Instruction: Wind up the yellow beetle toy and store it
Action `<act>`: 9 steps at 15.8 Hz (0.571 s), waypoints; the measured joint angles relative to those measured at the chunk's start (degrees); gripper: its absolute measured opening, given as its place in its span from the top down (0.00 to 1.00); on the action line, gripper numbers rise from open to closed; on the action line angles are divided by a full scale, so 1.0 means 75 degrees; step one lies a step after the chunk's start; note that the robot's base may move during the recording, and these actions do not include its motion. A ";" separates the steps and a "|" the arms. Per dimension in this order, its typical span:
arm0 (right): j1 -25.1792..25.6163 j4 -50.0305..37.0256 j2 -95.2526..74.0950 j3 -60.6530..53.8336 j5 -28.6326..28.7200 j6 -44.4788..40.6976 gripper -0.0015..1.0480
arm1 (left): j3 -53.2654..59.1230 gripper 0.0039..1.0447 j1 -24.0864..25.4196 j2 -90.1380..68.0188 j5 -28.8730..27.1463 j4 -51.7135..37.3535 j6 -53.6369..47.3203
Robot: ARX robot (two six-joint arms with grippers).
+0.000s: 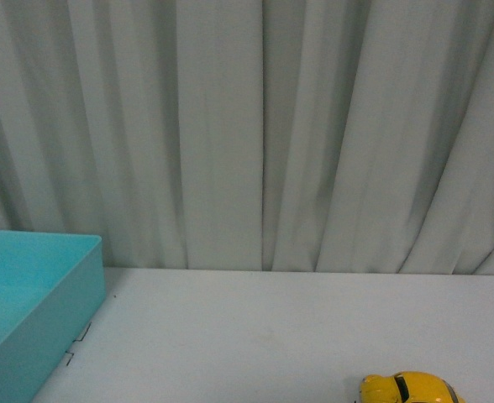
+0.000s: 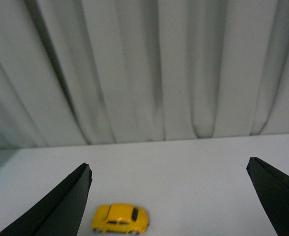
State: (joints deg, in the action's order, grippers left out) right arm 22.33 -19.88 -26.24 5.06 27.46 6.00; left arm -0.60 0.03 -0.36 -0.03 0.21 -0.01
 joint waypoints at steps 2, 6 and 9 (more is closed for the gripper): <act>0.0580 -0.2372 -0.2766 0.0656 0.0163 -0.0189 0.06 | 0.0000 0.06 0.0000 0.0000 0.0017 0.0003 -0.0003; -0.0297 -0.3926 -0.7408 0.2728 -0.0096 -0.1387 0.06 | 0.0000 0.06 0.0000 0.0000 0.0000 0.0000 0.0000; -0.1017 -0.2748 -0.9629 0.4607 0.0845 -0.2745 0.06 | 0.0000 0.06 0.0000 0.0000 0.0000 0.0000 0.0000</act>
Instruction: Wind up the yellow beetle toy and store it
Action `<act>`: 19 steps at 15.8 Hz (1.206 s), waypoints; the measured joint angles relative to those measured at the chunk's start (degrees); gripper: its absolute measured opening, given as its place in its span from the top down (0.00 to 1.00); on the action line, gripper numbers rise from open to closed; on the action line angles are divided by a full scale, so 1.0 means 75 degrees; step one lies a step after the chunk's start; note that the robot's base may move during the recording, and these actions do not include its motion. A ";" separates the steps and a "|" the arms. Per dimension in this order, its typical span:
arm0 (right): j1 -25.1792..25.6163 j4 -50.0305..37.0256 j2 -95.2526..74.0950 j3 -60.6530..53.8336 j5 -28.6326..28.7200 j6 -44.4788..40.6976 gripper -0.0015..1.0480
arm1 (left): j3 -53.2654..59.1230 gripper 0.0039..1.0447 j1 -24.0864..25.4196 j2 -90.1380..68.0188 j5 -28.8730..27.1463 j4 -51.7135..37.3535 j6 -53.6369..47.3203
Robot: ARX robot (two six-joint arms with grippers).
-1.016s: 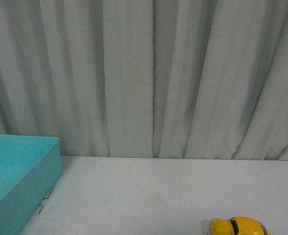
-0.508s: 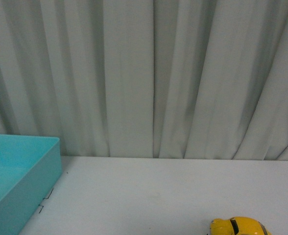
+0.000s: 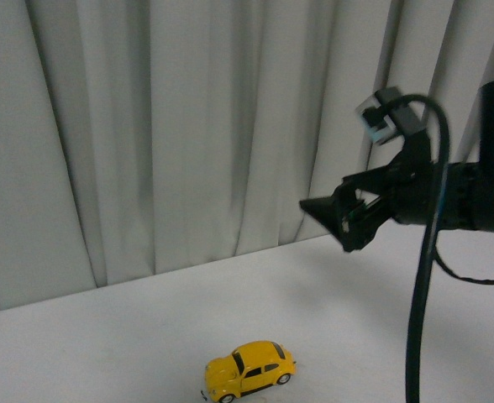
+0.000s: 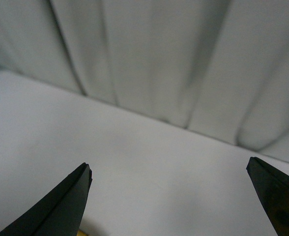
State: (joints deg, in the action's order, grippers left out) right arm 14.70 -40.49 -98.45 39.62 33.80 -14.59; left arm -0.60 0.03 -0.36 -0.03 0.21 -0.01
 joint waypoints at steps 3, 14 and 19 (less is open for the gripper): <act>-0.0405 0.2629 -0.0979 0.1384 0.1475 -0.2084 0.06 | 0.0000 0.06 0.0000 0.0000 0.0000 0.0000 0.0000; -0.1134 0.8087 -0.3153 0.3838 0.0609 -0.9722 0.06 | 0.0000 0.06 0.0000 0.0000 0.0006 0.0006 0.0000; -0.1614 0.8443 -0.3681 0.4348 0.0495 -1.0404 0.06 | 0.0000 0.06 0.0000 0.0000 0.0000 0.0000 0.0000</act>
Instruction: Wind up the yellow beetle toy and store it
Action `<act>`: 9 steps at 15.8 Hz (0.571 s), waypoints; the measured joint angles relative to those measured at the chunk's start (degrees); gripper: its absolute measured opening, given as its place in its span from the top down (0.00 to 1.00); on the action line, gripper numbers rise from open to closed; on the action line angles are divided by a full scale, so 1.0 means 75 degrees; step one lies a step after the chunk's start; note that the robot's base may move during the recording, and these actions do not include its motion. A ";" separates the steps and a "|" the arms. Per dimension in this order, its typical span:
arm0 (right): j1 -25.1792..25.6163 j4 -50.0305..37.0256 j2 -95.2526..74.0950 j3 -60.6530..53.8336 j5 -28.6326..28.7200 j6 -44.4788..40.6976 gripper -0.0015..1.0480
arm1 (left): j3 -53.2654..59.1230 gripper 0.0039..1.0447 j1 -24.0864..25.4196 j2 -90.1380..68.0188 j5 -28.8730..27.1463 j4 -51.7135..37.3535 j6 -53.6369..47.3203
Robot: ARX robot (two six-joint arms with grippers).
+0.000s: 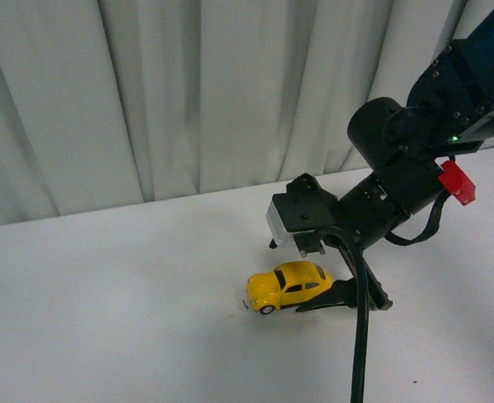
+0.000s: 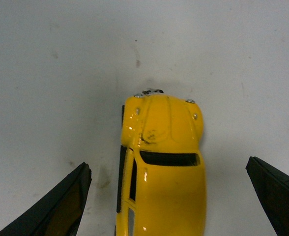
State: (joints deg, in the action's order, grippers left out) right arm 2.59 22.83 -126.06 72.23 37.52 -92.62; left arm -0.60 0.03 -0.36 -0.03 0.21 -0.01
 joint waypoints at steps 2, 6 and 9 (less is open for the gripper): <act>-0.0047 0.0259 -0.0198 0.0160 -0.0096 -0.0152 0.06 | 0.0000 0.06 0.0000 0.0000 0.0000 0.0003 0.0000; -0.0096 0.0495 -0.0303 0.0341 -0.0242 -0.0323 0.44 | 0.0000 0.06 0.0000 0.0000 0.0000 0.0003 0.0000; -0.0096 0.0545 -0.0303 0.0391 -0.0236 -0.0350 0.60 | 0.0000 0.06 0.0000 0.0000 0.0000 0.0003 0.0000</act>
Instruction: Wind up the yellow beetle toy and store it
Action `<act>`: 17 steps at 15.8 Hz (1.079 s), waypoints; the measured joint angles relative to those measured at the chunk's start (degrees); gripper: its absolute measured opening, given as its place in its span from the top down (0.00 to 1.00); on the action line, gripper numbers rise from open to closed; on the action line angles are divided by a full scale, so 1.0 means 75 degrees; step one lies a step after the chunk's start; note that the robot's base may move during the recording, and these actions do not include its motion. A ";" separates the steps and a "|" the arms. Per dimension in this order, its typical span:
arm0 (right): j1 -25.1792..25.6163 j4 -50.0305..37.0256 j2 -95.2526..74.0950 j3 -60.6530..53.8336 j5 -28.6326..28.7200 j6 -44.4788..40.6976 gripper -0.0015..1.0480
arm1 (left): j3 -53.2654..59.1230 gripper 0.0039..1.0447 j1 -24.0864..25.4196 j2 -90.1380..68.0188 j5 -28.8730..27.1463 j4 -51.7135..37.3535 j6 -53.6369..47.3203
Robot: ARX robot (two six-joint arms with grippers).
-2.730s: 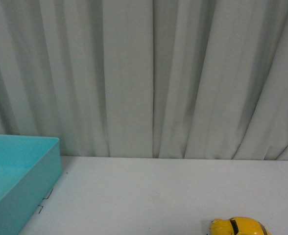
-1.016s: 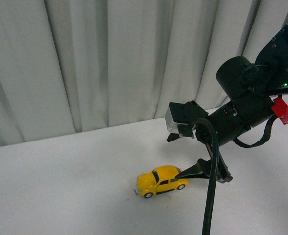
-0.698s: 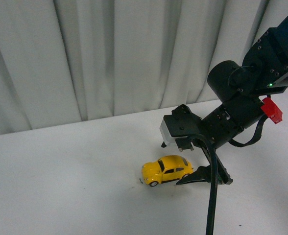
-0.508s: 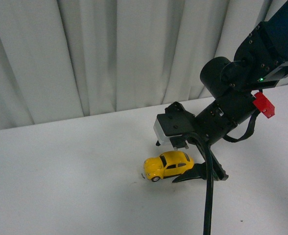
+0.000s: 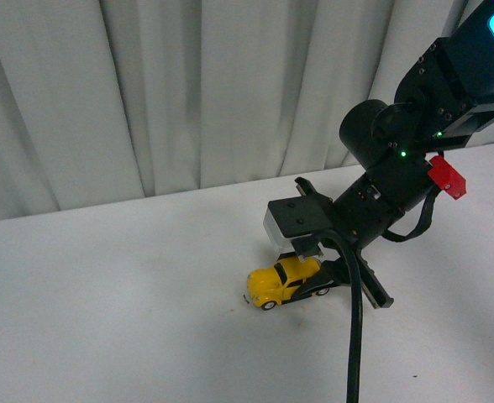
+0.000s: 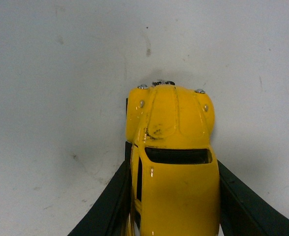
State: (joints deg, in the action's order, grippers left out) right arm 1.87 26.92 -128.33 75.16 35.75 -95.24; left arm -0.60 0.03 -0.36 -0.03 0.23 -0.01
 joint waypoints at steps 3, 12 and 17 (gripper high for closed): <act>0.0006 0.0087 -0.0029 0.0023 0.0023 -0.0064 0.60 | 0.0000 0.06 0.0000 0.0000 0.0000 0.0000 0.0000; 0.1078 0.0026 0.0181 -0.0772 0.0216 -0.0504 0.60 | 0.0000 0.06 0.0000 0.0000 0.0000 -0.0003 0.0000; 0.2352 -0.0064 0.0504 -0.1679 0.0274 -0.0600 0.60 | 0.0000 0.06 0.0000 0.0000 0.0000 0.0000 0.0000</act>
State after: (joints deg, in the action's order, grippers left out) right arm 19.51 26.44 -124.55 62.57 37.80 -99.74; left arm -0.60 0.03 -0.36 -0.03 0.23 -0.01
